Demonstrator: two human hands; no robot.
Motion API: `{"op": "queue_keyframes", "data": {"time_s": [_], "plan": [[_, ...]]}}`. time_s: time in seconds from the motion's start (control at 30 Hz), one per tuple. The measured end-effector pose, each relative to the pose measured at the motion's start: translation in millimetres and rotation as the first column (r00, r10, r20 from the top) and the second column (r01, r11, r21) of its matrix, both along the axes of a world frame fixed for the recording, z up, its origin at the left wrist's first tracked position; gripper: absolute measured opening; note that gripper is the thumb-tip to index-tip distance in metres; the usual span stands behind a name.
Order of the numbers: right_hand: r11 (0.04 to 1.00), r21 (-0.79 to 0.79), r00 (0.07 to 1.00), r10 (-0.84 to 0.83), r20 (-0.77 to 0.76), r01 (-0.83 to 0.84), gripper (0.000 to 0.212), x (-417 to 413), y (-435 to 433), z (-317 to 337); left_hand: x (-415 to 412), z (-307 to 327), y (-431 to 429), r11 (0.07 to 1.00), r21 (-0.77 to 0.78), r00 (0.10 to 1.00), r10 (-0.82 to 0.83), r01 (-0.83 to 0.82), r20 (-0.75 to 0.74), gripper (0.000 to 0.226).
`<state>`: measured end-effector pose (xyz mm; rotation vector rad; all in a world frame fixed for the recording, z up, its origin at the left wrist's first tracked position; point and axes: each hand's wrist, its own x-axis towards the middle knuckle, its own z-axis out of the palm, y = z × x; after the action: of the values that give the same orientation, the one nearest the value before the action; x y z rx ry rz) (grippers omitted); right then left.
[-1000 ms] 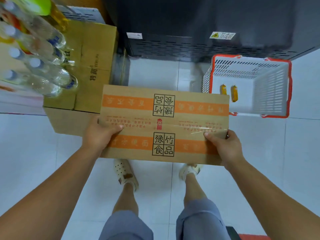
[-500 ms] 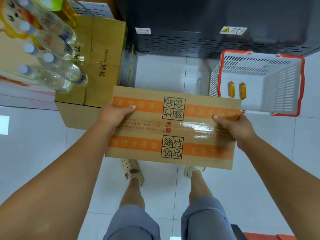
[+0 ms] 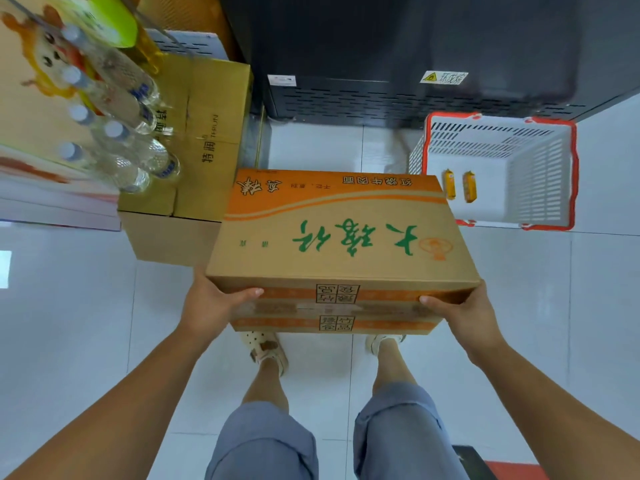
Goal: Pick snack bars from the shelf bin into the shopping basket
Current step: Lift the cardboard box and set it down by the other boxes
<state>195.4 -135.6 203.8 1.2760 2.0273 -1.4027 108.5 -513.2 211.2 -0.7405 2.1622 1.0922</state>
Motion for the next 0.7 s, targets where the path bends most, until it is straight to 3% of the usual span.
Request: {"op": "queue_keyframes", "data": {"time_s": [0.17, 0.27, 0.4, 0.53, 0.7], "plan": [[0.989, 0.115, 0.995, 0.095, 0.009, -0.095, 0.074, -14, 0, 17, -14, 6, 0, 1.0, -0.022, 0.999, 0.011, -0.012, -0.048, 0.091], [0.928, 0.279, 0.969, 0.234, 0.083, -0.248, 0.07, -34, 4, 37, -37, 18, 1, 0.996, -0.07, 0.993, -0.055, 0.048, -0.104, 0.086], [0.867, 0.367, 0.939, 0.286, 0.19, -0.338, 0.072, -54, 5, 37, -59, 15, 7, 0.991, -0.117, 0.99, -0.082, 0.069, -0.113, 0.074], [0.892, 0.301, 0.934, 0.276, 0.228, -0.337, 0.076, -51, 1, 11, -61, -11, 7, 0.996, -0.039, 0.997, -0.078, 0.078, -0.006, 0.062], [0.995, 0.028, 0.995, 0.095, 0.005, -0.095, 0.092, -19, -13, -11, -28, -24, 0, 0.996, 0.074, 0.996, -0.047, 0.041, 0.077, 0.066]]}}
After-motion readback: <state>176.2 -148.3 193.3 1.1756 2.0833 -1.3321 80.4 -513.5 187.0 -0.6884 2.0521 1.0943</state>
